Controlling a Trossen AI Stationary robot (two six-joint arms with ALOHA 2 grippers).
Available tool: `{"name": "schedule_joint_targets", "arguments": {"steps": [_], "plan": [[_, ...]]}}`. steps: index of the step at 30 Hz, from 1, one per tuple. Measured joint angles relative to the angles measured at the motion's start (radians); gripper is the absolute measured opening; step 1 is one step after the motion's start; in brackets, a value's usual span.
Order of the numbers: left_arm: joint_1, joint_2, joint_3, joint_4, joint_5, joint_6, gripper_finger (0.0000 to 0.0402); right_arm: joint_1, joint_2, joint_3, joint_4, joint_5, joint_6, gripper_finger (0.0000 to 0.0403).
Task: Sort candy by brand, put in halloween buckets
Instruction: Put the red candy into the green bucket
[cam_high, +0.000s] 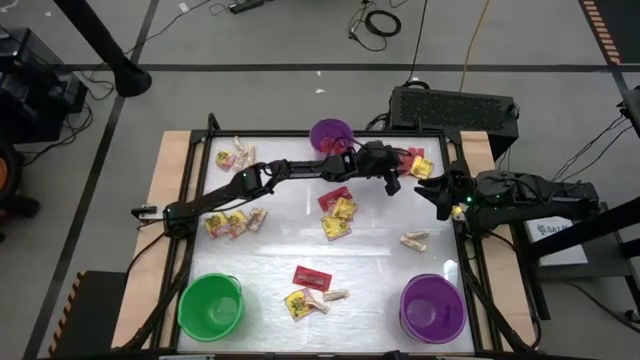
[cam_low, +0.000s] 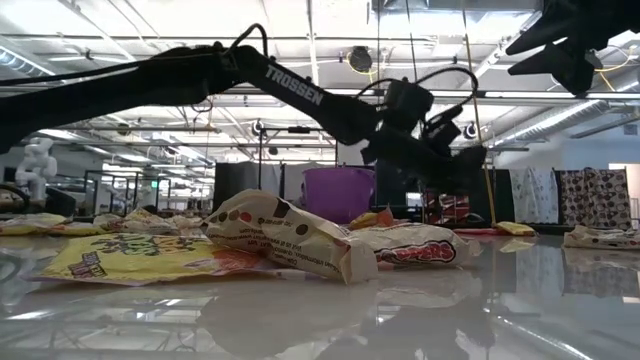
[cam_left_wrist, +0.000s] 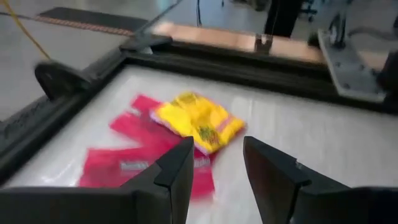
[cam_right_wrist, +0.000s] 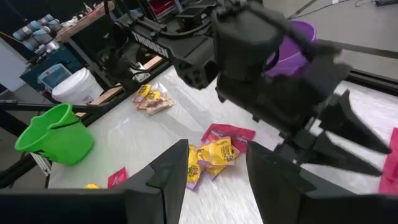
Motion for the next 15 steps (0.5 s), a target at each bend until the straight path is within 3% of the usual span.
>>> {"name": "schedule_joint_targets", "arguments": {"steps": [8,15], "plan": [[-0.015,0.06,-0.001,0.008,-0.057,0.008,0.0145,-0.001,0.0,0.0,0.025,0.03,0.002,0.0155],[-0.029,0.106,-0.002,0.139,-0.134,0.112,0.0145,-0.016,0.001,0.0,0.025,0.031,0.019,0.0155]]}}
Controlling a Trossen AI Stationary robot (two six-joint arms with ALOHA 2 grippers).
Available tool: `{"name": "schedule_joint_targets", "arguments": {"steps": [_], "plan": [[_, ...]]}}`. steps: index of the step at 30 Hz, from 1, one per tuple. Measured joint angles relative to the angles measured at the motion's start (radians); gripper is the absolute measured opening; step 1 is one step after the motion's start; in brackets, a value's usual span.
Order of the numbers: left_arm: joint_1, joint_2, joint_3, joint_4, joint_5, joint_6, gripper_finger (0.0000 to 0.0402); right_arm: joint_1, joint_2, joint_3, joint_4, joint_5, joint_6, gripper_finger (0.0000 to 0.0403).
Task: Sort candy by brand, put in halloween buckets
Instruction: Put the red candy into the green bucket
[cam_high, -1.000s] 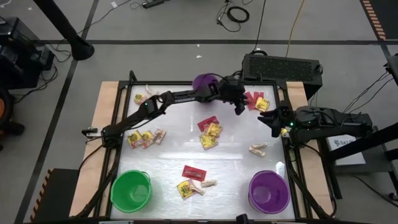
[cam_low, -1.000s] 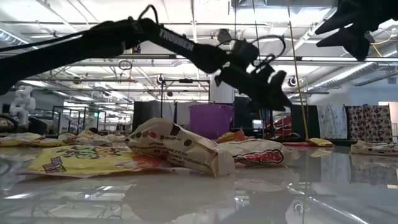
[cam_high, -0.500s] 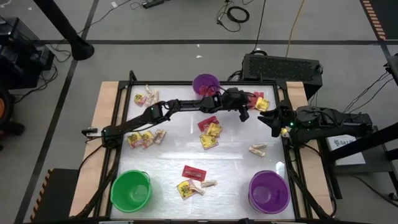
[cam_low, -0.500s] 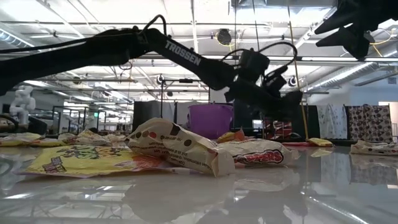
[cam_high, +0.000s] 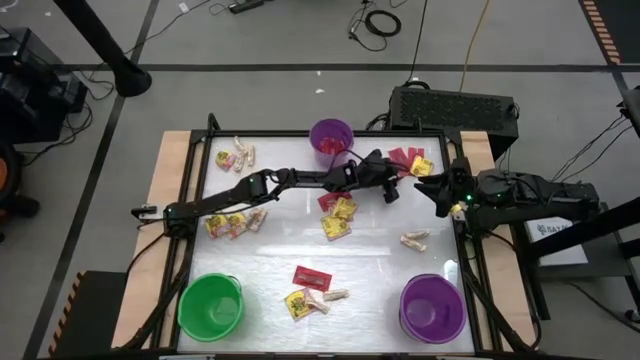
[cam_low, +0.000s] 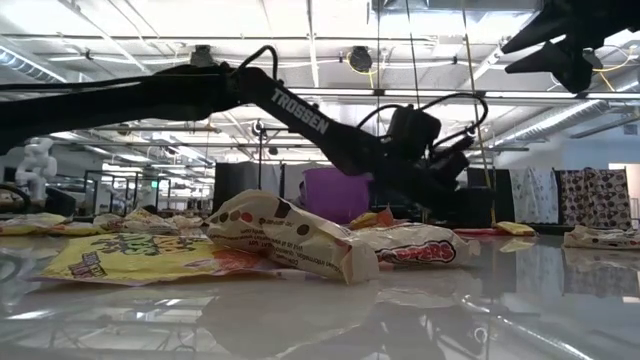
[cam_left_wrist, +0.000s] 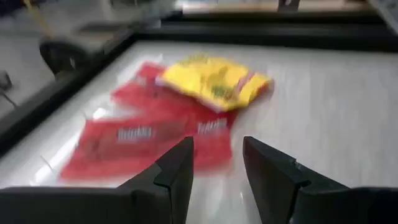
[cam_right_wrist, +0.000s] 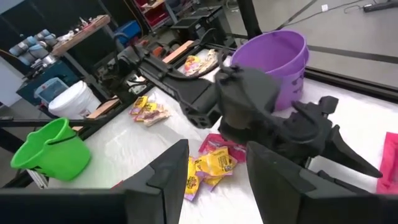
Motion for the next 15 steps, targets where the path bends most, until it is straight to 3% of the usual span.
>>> {"name": "schedule_joint_targets", "arguments": {"steps": [7,15], "plan": [[-0.007,0.02,0.0,0.024,-0.04,0.032,0.0145,-0.025,0.0,0.0,0.014,0.0,0.011,0.0155],[-0.005,0.011,0.001,-0.031,0.004,0.054,0.0145,-0.054,0.0,0.0,0.02,-0.002,0.013,0.0155]]}}
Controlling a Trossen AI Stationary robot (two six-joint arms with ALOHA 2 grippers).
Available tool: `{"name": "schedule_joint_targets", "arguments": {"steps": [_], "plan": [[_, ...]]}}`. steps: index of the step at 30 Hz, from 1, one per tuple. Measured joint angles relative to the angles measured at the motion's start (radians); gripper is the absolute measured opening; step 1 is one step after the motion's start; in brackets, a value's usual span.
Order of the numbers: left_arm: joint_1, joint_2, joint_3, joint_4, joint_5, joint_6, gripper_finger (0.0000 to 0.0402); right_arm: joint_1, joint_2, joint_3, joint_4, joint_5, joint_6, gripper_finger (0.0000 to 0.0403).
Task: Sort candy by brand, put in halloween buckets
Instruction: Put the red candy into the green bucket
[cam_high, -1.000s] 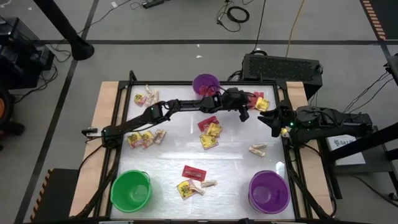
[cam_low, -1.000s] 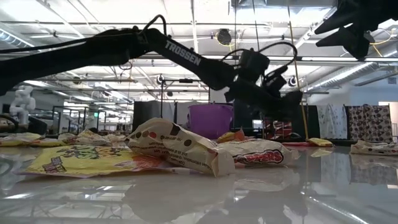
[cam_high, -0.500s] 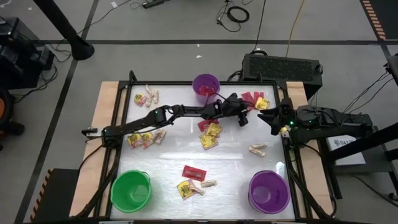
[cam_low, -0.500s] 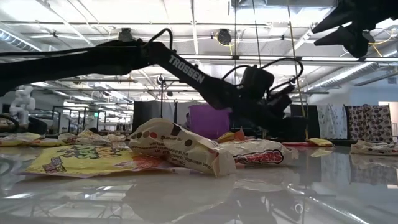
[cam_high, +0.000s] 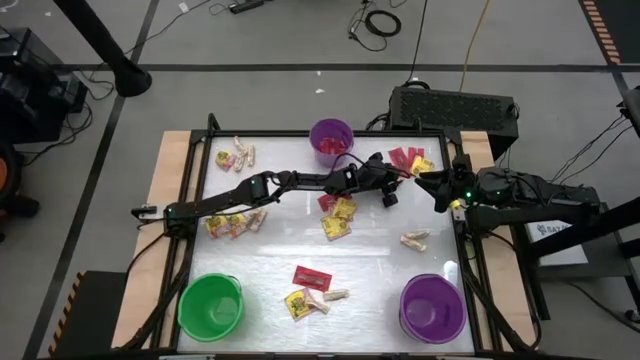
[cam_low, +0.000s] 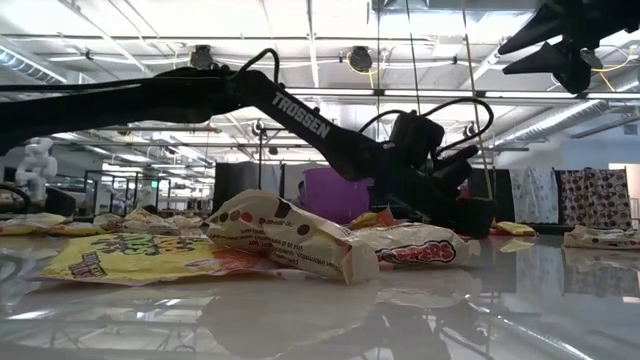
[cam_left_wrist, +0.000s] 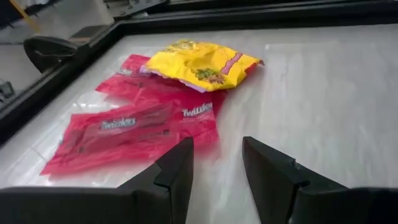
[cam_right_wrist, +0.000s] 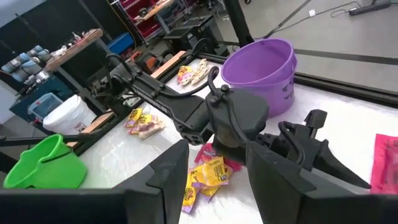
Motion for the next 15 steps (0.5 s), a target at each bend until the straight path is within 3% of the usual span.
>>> {"name": "schedule_joint_targets", "arguments": {"steps": [8,15], "plan": [[0.02,-0.011,0.0,0.0,0.097,-0.192,0.0124,-0.003,0.005,0.0,-0.001,-0.001,0.017,0.0155],[0.034,-0.048,0.002,0.057,0.081,-0.341,0.0115,-0.003,0.007,0.0,0.0,-0.004,0.015,0.0155]]}}
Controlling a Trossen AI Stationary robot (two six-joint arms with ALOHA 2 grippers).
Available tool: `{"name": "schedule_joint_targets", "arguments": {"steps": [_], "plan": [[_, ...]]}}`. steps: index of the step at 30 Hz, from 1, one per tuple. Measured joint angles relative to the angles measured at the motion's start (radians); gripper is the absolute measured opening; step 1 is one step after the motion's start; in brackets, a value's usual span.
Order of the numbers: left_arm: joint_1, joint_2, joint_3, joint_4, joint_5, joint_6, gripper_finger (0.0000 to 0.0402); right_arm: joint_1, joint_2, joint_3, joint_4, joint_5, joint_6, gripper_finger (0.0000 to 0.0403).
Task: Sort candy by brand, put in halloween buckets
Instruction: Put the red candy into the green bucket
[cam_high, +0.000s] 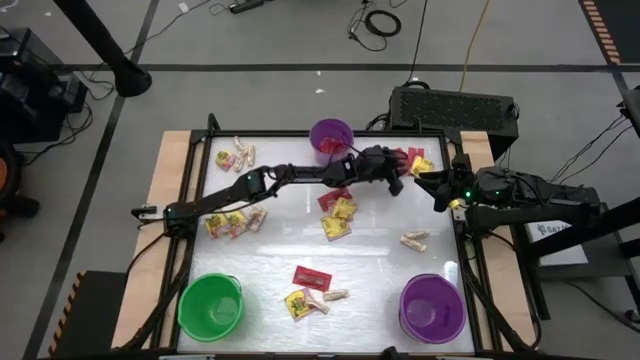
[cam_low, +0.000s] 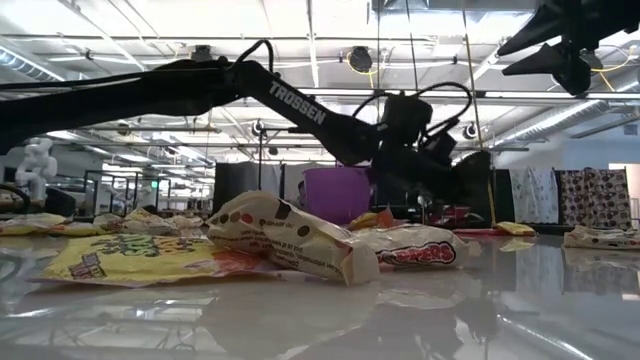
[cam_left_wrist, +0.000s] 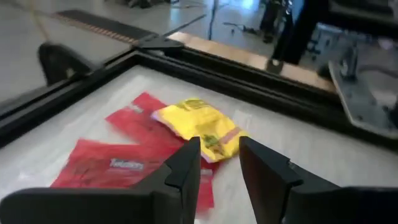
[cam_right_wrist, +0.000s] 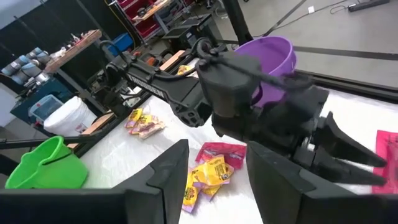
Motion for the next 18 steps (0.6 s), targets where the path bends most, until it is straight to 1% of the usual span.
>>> {"name": "schedule_joint_targets", "arguments": {"steps": [4,7,15,18], "plan": [[-0.002,0.005,-0.002,-0.02,-0.09,-0.028,0.0091,0.0,0.0,0.0,0.001,0.0,-0.023,0.0155],[-0.005,0.005,-0.002,-0.006,-0.114,-0.037,0.0075,0.0,0.0,0.0,0.001,-0.001,-0.026,0.0155],[-0.006,0.003,-0.002,-0.013,-0.113,-0.05,0.007,0.0,0.0,0.0,0.007,-0.004,-0.02,0.0155],[-0.003,-0.03,-0.003,-0.081,-0.099,-0.054,0.007,0.0,0.0,0.0,0.021,0.006,-0.026,0.0155]]}}
